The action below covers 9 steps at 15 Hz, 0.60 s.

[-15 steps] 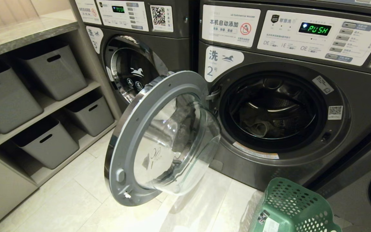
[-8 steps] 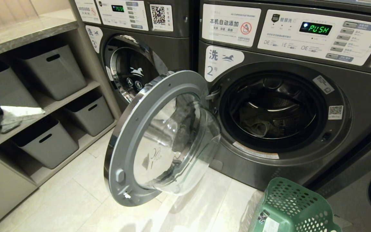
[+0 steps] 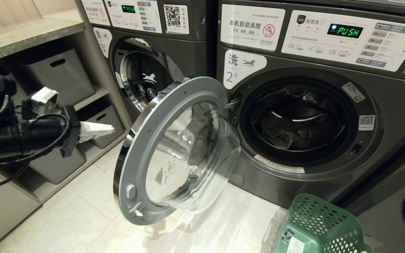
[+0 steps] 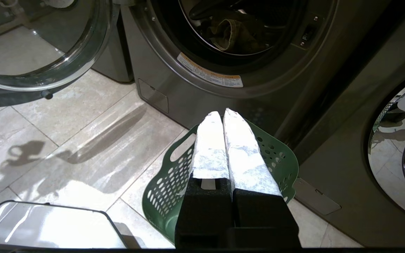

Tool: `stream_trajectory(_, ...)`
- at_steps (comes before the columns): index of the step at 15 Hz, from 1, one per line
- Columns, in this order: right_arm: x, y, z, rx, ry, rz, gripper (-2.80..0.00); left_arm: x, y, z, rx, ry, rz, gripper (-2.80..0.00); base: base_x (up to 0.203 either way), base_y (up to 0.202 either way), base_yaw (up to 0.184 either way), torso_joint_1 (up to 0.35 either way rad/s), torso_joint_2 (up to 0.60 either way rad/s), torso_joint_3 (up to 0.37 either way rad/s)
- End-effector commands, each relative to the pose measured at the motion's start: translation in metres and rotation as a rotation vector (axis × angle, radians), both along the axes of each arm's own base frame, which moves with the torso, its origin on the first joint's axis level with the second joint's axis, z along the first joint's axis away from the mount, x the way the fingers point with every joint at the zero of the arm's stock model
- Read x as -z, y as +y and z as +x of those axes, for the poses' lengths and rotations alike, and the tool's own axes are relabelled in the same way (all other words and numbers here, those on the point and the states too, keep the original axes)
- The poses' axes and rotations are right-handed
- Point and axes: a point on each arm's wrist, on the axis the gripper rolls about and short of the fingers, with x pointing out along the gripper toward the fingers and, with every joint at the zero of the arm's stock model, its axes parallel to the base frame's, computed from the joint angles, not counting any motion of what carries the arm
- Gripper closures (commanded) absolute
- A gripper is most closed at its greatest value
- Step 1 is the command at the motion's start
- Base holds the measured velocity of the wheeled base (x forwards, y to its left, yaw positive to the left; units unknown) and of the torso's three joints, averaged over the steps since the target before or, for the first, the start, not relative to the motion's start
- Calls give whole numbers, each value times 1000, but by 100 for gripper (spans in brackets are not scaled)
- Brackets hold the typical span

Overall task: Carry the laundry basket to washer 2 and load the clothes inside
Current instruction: Close the washing machine door with the left hand

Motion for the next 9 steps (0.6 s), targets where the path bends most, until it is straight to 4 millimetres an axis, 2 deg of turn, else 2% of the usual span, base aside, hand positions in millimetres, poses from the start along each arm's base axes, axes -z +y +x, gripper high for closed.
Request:
stream_trajectory(1,0,0,0,-1,2,-4,0,15,-18,14,51,49,0,0,0,0,0,0,0,0)
stream_trajectory(6,0,0,0,-1,2,-7,0,19,-52,14,157,54,8,0,0,0,0,0,0,0)
stream_trajectory(9,0,0,0,-1,0,-7,0,20,-80,8,247,55,12,0,0,0,0,0,0,0)
